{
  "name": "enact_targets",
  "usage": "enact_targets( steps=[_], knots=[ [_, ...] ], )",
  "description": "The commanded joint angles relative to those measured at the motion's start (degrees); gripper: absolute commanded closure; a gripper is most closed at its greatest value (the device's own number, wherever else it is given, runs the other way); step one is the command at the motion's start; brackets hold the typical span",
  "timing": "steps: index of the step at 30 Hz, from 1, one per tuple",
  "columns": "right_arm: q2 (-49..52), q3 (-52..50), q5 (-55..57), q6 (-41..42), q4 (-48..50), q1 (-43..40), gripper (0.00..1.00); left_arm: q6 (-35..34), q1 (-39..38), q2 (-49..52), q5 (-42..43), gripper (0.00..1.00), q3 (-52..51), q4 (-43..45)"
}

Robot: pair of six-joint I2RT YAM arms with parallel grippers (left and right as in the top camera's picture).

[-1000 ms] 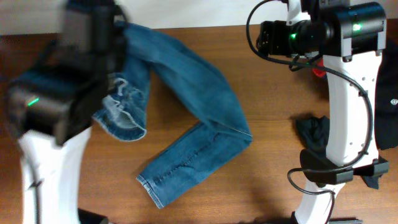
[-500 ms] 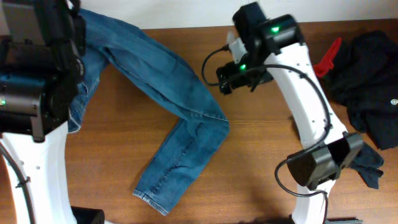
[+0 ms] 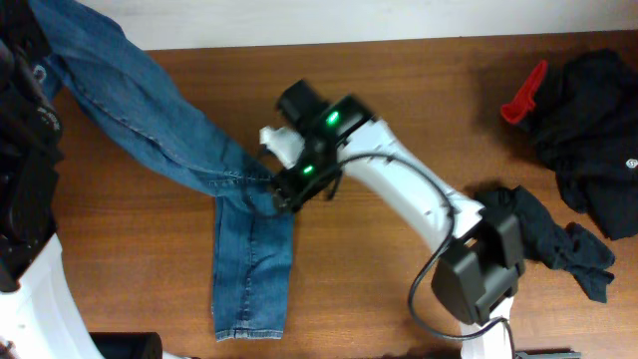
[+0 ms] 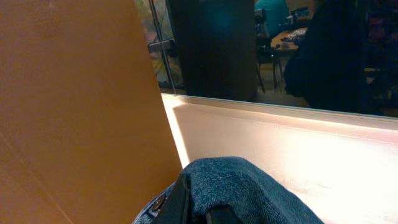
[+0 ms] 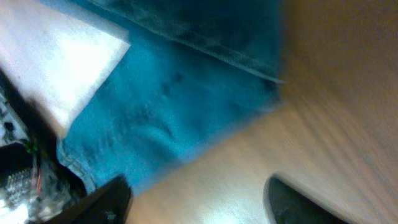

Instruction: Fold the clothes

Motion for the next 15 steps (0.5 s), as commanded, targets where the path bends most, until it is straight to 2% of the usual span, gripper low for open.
enact_targets(
  steps=[1, 3, 4, 7, 9, 10, 15],
  knots=[
    [0.0, -8.5, -1.6, 8.9, 13.9, 5.0, 0.52, -1.3, 0.2, -0.9, -0.4, 1.0, 1.4, 2.3],
    [0.0, -13.2, -4.4, 9.1, 24.1, 7.9, 0.55, -1.3, 0.2, -0.9, 0.2, 1.0, 1.4, 2.3],
    [0.0, -15.4, -4.4, 9.1, 29.3, 9.5, 0.61, -1.2, 0.2, -0.9, 0.5, 1.0, 1.4, 2.2],
    [0.2, -19.6, 2.2, 11.0, 36.9, 11.8, 0.77, -1.3, 0.2, -1.0, 0.7, 1.0, 1.4, 2.3],
    [0.8, -20.7, 6.0, 14.0, 38.4, 11.8, 0.84, -1.3, 0.2, -1.2, 0.7, 1.0, 1.4, 2.3],
    [1.7, -21.7, 7.6, 15.0, 39.9, 11.5, 0.86, -1.3, 0.2, -1.4, 0.7, 1.0, 1.4, 2.3],
    [6.4, -22.3, 8.7, 16.9, 41.6, 9.9, 0.86, -1.3, 0.2, -1.6, 0.7, 1.0, 1.4, 2.3]
  ],
)
